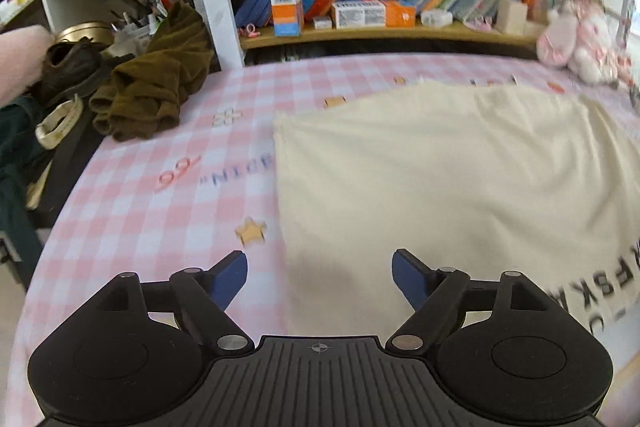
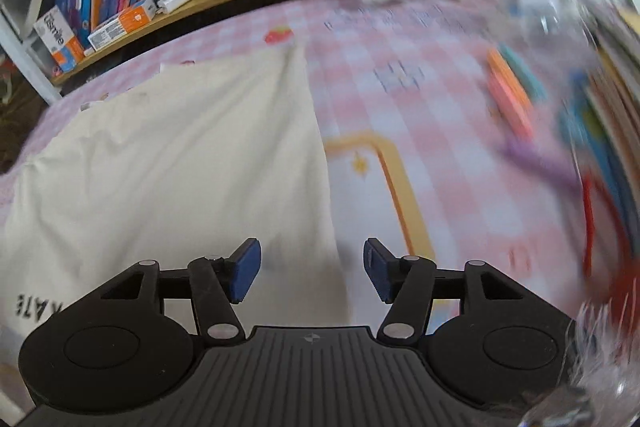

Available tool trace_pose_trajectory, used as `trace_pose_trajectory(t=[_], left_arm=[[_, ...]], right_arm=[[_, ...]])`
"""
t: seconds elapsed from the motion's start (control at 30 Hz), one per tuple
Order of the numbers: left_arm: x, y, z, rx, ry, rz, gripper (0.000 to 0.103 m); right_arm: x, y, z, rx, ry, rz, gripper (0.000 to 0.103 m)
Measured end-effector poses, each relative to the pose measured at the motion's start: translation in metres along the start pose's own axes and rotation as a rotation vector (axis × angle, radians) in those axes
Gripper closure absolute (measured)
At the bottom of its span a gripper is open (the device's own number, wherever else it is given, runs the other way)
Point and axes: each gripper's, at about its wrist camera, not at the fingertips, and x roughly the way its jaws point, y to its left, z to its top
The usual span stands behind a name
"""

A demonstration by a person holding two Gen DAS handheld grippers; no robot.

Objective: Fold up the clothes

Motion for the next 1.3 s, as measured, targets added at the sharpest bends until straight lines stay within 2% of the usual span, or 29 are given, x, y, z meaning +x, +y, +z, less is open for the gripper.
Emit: trace_pose_trajectory(t=[0.1, 0.3, 0.4, 0.47, 0.6, 0.73, 0.8, 0.83, 0.9, 0.97, 1.03, 1.1, 1.13, 1.17, 1.23, 1.3], left_arm=[[-0.012, -0.018, -0.012, -0.013, 0.012, 0.027, 0.021], [-0.039, -0.035, -0.039, -0.185, 0.008, -0.039, 0.021], [-0.049, -0.034, -0.055, -0.301, 0.028, -0.074, 0.021], [-0.052, -0.027, -0.067, -0.431, 0.040, -0.109, 0.021], [-0.049, -0.003, -0.091, -0.770, 0.050, -0.177, 0.021], [-0.039, 0.024, -0.122, -1.124, 0.007, -0.288, 0.024], [-0.035, 0.035, -0.134, -1.247, -0.025, -0.310, 0.024], [-0.032, 0.040, -0.135, -1.269, -0.034, -0.309, 0.024], [-0.027, 0.051, -0.138, -1.315, -0.052, -0.307, 0.029], [-0.020, 0.060, -0.137, -1.353, -0.062, -0.301, 0.039], [-0.013, 0.068, -0.135, -1.387, -0.065, -0.293, 0.048], [-0.006, 0.071, -0.132, -1.402, -0.043, -0.270, 0.067], [-0.004, 0.072, -0.130, -1.400, -0.024, -0.249, 0.083], [-0.001, 0.072, -0.129, -1.398, -0.011, -0.232, 0.089], [0.003, 0.071, -0.130, -1.390, -0.012, -0.224, 0.095], [0.004, 0.073, -0.129, -1.373, -0.018, -0.225, 0.097]], right_arm=[[-0.015, -0.011, -0.022, 0.063, 0.010, 0.047, 0.043], [-0.037, -0.033, -0.046, 0.152, 0.031, 0.146, 0.043], [-0.039, -0.046, -0.052, 0.249, 0.050, 0.219, 0.043], [-0.037, -0.053, -0.054, 0.318, 0.069, 0.257, 0.044], [-0.028, -0.059, -0.050, 0.414, 0.071, 0.295, 0.050], [-0.012, -0.067, -0.043, 0.594, 0.046, 0.317, 0.060], [-0.005, -0.070, -0.042, 0.682, 0.040, 0.322, 0.067], [-0.002, -0.070, -0.040, 0.706, 0.038, 0.320, 0.069], [0.001, -0.068, -0.038, 0.711, 0.041, 0.292, 0.085], [0.003, -0.065, -0.036, 0.703, 0.044, 0.263, 0.090], [0.003, -0.063, -0.035, 0.687, 0.044, 0.243, 0.093], [0.002, -0.061, -0.036, 0.666, 0.037, 0.226, 0.096], [0.002, -0.059, -0.037, 0.651, 0.034, 0.216, 0.097], [0.001, -0.057, -0.037, 0.634, 0.031, 0.205, 0.097], [0.000, -0.051, -0.037, 0.600, 0.026, 0.180, 0.098], [-0.002, -0.044, -0.036, 0.567, 0.030, 0.142, 0.098]])
